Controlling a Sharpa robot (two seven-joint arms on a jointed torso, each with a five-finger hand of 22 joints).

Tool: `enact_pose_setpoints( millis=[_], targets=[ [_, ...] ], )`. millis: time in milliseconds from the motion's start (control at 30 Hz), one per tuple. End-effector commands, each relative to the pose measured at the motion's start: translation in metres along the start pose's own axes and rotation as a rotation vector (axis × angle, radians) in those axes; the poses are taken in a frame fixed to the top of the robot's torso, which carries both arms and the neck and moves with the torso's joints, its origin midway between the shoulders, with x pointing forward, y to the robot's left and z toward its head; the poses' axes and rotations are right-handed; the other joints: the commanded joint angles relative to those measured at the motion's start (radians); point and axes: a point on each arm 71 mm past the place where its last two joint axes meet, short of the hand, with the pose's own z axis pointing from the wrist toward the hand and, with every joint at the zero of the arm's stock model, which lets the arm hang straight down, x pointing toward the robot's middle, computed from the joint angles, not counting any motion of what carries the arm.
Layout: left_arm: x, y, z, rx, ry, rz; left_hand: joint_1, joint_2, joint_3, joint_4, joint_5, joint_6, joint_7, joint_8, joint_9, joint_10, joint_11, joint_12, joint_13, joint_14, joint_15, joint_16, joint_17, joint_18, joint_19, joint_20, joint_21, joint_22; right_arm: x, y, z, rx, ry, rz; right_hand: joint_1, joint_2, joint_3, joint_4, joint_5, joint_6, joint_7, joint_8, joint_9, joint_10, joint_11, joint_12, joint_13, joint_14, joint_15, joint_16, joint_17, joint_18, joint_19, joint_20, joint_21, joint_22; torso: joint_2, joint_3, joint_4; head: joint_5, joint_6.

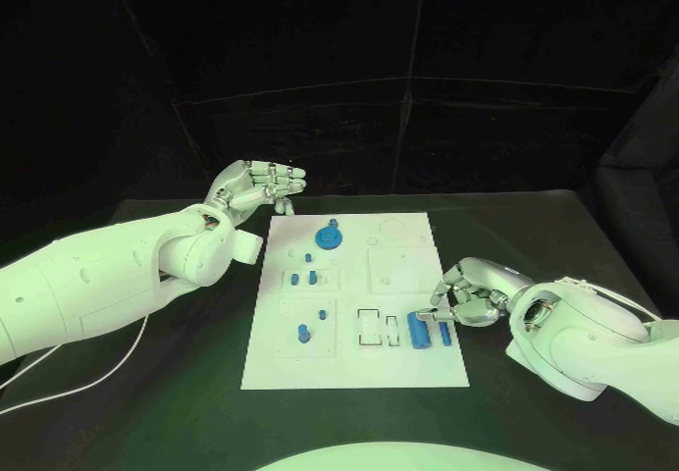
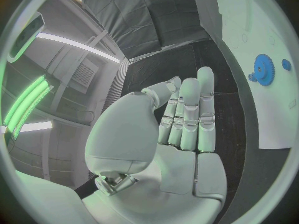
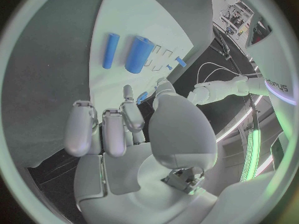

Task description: Assemble the parts on the task board

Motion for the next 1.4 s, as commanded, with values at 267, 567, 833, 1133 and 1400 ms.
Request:
enact_pose_setpoints(
  millis=[267, 567, 833, 1133, 1400],
  targets=[
    [0.0, -0.001, 0.0, 0.003, 0.009, -0.005, -0.005, 0.009, -0.008, 0.0, 0.002, 0.003, 0.0, 0.002, -0.001, -0.007, 0.001, 0.007, -0.001, -0.007, -0.001, -0.006, -0.002, 0.015, -0.008, 0.001, -0.005, -0.002, 0.016, 0.001, 0.002, 0.053, 0.05, -0.122, -0.02, 0.008, -0.016, -0.001, 0.004, 0.002, -0.006, 0.026, 0.009, 0.004, -0.005, 0.013, 0.018, 0.052, -0.003, 0.01, 0.008, -0.018, 0.007, -0.002, 0.01, 0.009, 0.002, 0.0001, -0.0013, 0.001, -0.001],
    [0.0, 0.0, 0.0, 0.001, 0.009, -0.006, -0.005, 0.009, -0.008, 0.0, 0.002, 0.003, 0.0, 0.002, -0.001, -0.007, 0.001, 0.007, -0.001, -0.007, -0.001, -0.006, -0.002, 0.015, -0.008, 0.001, -0.005, -0.002, 0.026, 0.004, 0.008, 0.051, 0.084, -0.146, -0.018, 0.018, -0.015, -0.002, 0.01, 0.003, -0.009, 0.037, 0.014, 0.005, -0.007, 0.015, 0.025, 0.053, -0.005, 0.012, 0.013, -0.019, 0.008, -0.003, 0.012, 0.013, 0.002, -0.0004, 0.0005, 0.0, -0.003],
    [-0.001, 0.0, 0.0, 0.0, 0.01, -0.006, -0.005, 0.009, -0.008, 0.0, 0.002, 0.003, 0.0, 0.002, -0.001, -0.007, 0.001, 0.007, -0.001, -0.007, -0.001, -0.006, -0.002, 0.015, -0.008, 0.001, -0.005, -0.002, 0.034, 0.003, 0.013, 0.059, 0.123, -0.179, 0.01, 0.042, -0.009, -0.005, 0.048, -0.01, -0.008, 0.053, 0.021, -0.001, -0.007, 0.009, 0.028, 0.052, -0.006, 0.011, 0.012, -0.019, 0.007, -0.003, 0.013, 0.016, 0.002, -0.0006, 0.0017, 0.001, -0.004],
    [-0.001, 0.001, -0.001, -0.002, 0.01, -0.006, -0.005, 0.009, -0.008, 0.0, 0.002, 0.003, 0.0, 0.002, -0.001, -0.007, 0.001, 0.007, -0.001, -0.007, -0.001, -0.006, -0.002, 0.015, -0.008, 0.001, -0.005, -0.002, 0.045, 0.008, 0.016, 0.059, 0.134, -0.184, 0.066, 0.082, 0.0, -0.016, 0.079, -0.015, -0.009, 0.073, 0.029, 0.0, -0.008, 0.007, 0.038, 0.053, -0.006, 0.014, 0.019, -0.02, 0.008, -0.003, 0.017, 0.023, 0.002, -0.0004, -0.0004, 0.007, -0.004],
    [-0.001, 0.001, -0.001, -0.002, 0.01, -0.006, -0.005, 0.009, -0.008, 0.0, 0.002, 0.003, 0.0, 0.002, -0.001, -0.007, 0.001, 0.007, -0.001, -0.007, -0.001, -0.006, -0.002, 0.015, -0.008, 0.001, -0.005, -0.002, 0.043, 0.012, 0.014, 0.04, 0.073, -0.134, 0.118, 0.119, 0.008, -0.029, 0.159, 0.008, -0.018, 0.101, 0.043, 0.008, -0.016, 0.011, 0.054, 0.056, -0.012, 0.02, 0.036, -0.022, 0.012, -0.007, 0.023, 0.035, 0.001, -0.0003, -0.0031, 0.007, -0.001]
  ],
)
